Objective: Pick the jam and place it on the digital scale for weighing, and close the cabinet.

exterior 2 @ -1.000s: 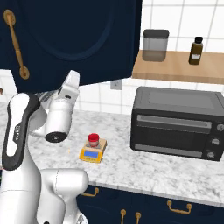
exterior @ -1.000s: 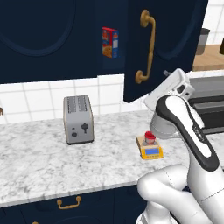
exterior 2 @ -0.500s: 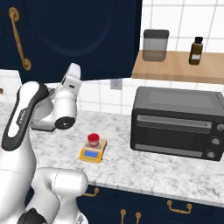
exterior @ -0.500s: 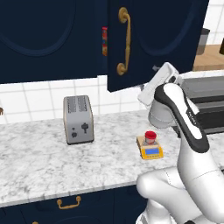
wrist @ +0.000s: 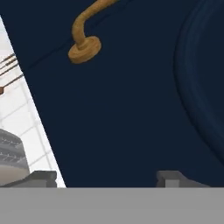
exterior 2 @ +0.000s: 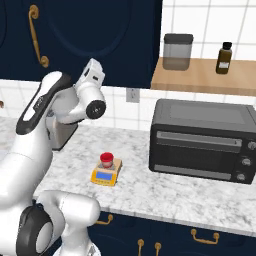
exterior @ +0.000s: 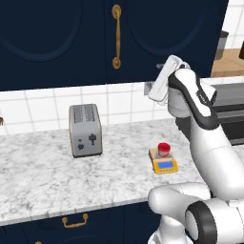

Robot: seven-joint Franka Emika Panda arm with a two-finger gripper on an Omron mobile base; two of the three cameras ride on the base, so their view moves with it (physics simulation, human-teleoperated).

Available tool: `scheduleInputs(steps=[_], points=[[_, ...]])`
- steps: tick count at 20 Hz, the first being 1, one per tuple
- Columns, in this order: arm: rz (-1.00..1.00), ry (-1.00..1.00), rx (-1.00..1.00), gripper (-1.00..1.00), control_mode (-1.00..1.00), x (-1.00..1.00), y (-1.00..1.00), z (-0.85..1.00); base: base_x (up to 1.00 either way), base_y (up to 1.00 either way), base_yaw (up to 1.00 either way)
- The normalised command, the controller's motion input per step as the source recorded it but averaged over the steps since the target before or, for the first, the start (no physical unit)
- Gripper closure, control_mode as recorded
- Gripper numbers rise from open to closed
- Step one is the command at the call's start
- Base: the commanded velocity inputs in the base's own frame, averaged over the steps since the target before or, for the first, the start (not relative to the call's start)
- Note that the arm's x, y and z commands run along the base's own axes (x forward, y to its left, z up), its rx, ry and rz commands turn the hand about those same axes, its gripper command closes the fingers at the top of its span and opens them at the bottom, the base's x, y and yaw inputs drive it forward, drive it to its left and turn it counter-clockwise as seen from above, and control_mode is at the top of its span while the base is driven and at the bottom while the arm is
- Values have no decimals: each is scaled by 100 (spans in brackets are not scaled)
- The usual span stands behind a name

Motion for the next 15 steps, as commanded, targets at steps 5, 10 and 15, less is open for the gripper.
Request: scheduleInputs(steps=[5, 10, 15], points=[[2, -10, 0, -100, -100, 50, 0, -4, 0, 0, 0], [-7, -18, 0, -100, -100, 25, 20, -14, 0, 0, 0], [-15, -4, 0, -100, -100, 49, 0, 0, 0, 0, 0]])
